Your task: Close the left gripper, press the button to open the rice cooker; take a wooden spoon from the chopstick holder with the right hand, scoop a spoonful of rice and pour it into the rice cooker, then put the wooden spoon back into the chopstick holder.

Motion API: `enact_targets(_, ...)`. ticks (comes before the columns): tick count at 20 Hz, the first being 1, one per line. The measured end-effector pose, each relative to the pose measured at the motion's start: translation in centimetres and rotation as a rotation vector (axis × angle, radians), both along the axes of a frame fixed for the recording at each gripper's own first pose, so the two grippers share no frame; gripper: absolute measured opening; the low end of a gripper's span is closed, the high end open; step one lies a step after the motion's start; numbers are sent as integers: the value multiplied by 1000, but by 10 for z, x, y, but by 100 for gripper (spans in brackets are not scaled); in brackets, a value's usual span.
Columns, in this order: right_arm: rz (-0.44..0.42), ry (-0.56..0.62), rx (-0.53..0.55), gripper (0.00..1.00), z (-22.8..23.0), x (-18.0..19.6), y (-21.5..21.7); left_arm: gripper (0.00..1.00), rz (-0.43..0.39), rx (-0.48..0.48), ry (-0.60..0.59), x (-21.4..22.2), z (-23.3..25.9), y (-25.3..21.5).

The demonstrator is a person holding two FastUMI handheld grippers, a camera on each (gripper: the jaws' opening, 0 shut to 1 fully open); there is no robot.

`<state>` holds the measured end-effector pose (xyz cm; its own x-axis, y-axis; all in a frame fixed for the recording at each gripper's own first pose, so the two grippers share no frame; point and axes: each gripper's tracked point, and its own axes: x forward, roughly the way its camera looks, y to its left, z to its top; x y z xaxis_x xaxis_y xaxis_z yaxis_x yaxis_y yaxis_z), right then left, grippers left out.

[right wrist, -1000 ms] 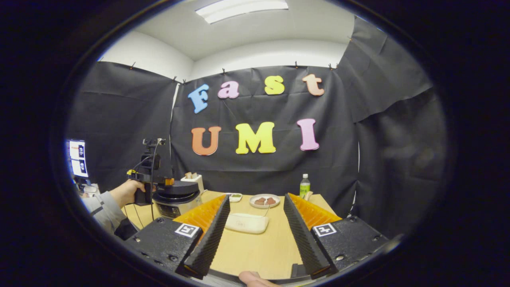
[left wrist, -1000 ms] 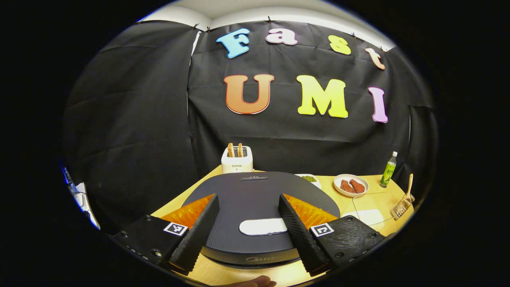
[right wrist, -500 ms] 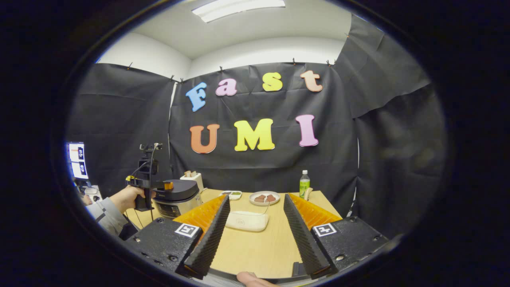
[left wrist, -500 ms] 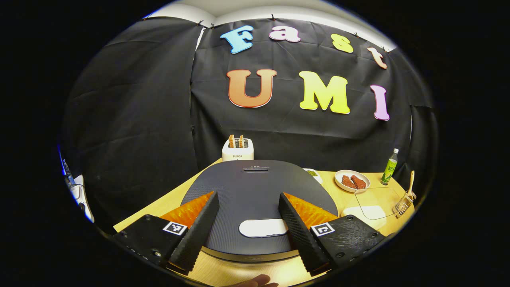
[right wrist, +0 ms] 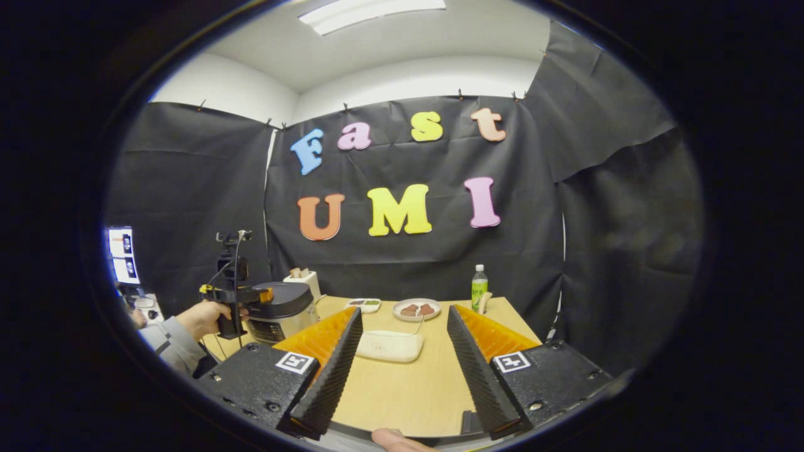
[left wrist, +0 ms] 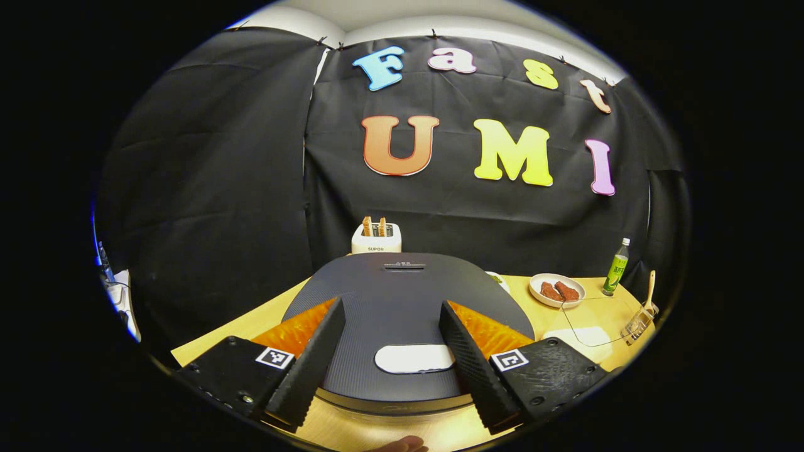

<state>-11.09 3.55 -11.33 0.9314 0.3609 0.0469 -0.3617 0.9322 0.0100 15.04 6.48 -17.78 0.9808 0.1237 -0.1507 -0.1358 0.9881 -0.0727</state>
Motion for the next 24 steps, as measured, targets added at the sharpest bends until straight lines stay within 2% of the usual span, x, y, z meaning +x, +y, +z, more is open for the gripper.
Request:
enact_targets(2,-4,-6,-2,89,3,0,-2,98,14,15,-9,2,1,0)
enact_targets(3,-8,-8,-2,89,3,2,-2,86,16,22,-3,2,3,-1)
enact_targets(4,-12,-10,1,89,4,3,-3,97,9,24,9,1,5,-3)
enact_targets(6,-15,-5,3,89,3,5,-3,95,-14,-4,21,-6,15,-11)
enact_targets(12,-41,12,8,89,2,13,-3,95,-9,12,-89,-48,87,-19)
enact_targets(14,-34,5,0,89,5,11,2,94,13,60,-118,-68,104,-19)
enact_targets(17,-50,10,2,89,5,14,-1,94,-26,61,-133,-102,117,-43)
enact_targets(20,-59,6,-13,89,8,16,1,94,-41,23,-119,-134,110,-65)
enact_targets(24,-92,-31,-29,88,26,18,-1,94,-92,27,-132,-172,110,-93)
